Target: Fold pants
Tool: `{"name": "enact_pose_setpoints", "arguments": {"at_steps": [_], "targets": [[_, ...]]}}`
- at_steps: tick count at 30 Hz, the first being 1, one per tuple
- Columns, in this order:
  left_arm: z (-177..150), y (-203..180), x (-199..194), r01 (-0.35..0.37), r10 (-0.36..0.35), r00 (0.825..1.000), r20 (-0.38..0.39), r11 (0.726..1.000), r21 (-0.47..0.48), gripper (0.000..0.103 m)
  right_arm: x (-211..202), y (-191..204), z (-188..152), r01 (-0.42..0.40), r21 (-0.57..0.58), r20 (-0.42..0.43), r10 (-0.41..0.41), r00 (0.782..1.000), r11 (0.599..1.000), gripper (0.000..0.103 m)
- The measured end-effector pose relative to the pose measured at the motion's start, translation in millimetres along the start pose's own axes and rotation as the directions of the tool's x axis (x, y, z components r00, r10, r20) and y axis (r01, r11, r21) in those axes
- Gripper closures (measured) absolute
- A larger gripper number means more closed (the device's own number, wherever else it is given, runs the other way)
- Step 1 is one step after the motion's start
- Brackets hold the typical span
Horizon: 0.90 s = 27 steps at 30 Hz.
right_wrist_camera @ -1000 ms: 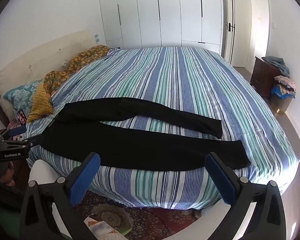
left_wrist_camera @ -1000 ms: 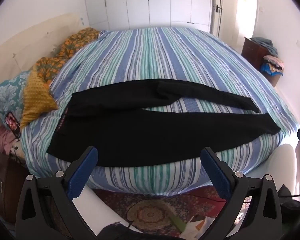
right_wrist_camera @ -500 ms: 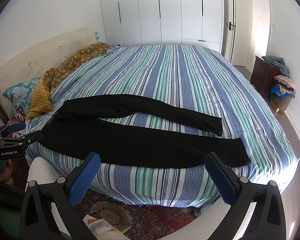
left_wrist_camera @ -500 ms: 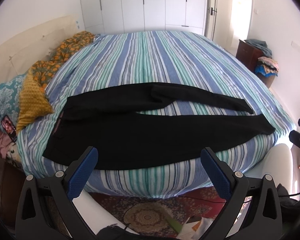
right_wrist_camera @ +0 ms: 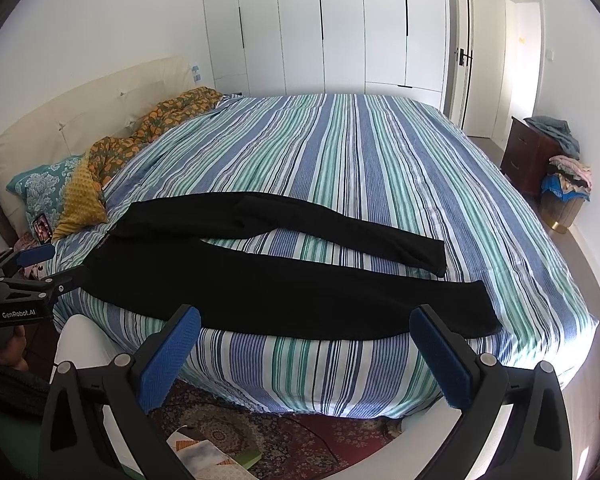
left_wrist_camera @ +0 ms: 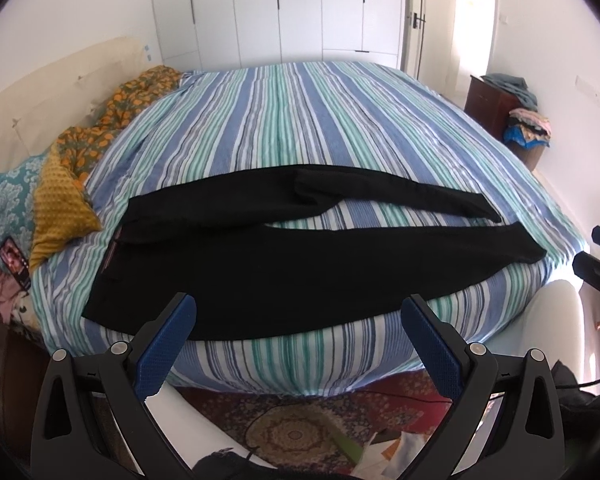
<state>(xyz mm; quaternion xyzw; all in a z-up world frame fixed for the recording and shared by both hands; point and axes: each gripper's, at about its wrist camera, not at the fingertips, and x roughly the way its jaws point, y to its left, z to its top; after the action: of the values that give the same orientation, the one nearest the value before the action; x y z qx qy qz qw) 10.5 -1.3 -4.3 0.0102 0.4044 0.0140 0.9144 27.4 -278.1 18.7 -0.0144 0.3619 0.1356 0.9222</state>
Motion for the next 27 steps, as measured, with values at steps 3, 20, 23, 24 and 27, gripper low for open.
{"name": "enact_pose_setpoints", "arguments": {"at_steps": [3,20,23,24,27], "targets": [[-1,-1,-1,-0.003,0.003,1.0,0.003,1.0,0.004,0.001,1,0,-1,-0.003,-0.001,0.002,0.003,1.0,1.0,0.0],[-1,1,1,0.004,-0.004,1.0,-0.011,1.0,-0.005,0.001,1,8,0,-0.004,-0.027,-0.026,0.003,1.0,1.0,0.0],[-1,1,1,0.004,-0.004,1.0,-0.011,1.0,-0.005,0.001,1,10,-1,-0.017,-0.023,-0.03,0.016,0.999,1.0,0.0],[-2,1,1,0.004,-0.004,1.0,-0.011,1.0,-0.005,0.001,2,9,0,-0.024,-0.016,-0.045,0.024,0.999,1.0,0.0],[-2,1,1,0.005,-0.005,1.0,-0.012,1.0,-0.003,0.001,3,10,0,-0.036,-0.007,-0.027,0.036,0.999,0.999,0.0]]}}
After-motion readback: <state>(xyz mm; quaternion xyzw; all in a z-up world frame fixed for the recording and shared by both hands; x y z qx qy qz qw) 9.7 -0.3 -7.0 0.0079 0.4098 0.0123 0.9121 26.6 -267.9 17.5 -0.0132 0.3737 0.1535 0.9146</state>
